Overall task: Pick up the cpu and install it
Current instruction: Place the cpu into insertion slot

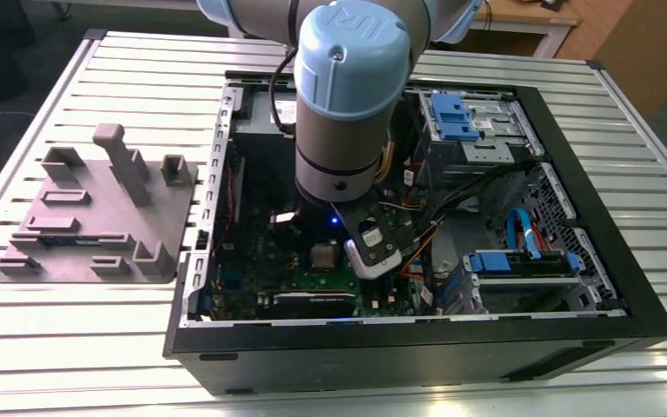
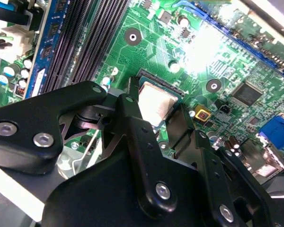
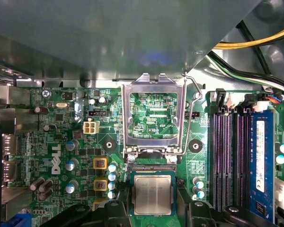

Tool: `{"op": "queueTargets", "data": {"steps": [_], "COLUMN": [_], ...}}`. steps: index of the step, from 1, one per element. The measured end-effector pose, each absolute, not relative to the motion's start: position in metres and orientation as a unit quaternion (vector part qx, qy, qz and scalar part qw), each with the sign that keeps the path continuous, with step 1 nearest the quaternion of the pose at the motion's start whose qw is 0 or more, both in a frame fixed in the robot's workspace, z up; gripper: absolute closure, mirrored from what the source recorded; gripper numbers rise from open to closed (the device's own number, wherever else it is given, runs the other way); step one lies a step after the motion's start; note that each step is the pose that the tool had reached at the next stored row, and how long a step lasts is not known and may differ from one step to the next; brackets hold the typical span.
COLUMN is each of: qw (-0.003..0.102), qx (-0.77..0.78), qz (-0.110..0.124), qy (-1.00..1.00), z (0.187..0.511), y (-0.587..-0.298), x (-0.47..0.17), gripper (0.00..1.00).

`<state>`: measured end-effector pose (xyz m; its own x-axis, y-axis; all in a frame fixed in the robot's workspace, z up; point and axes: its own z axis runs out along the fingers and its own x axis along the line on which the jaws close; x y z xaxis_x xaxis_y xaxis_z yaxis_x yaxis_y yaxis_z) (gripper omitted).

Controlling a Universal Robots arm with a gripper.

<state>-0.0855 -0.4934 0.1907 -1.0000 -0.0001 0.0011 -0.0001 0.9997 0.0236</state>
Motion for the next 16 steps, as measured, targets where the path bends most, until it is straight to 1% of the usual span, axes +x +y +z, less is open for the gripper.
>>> {"op": "queueTargets", "data": {"steps": [16], "qw": [0.001], "qx": [0.001], "qz": [-0.012], "qy": [-1.000], "z": [0.1871], "y": [-0.4933], "x": [-0.0857], "gripper": [0.53]}}
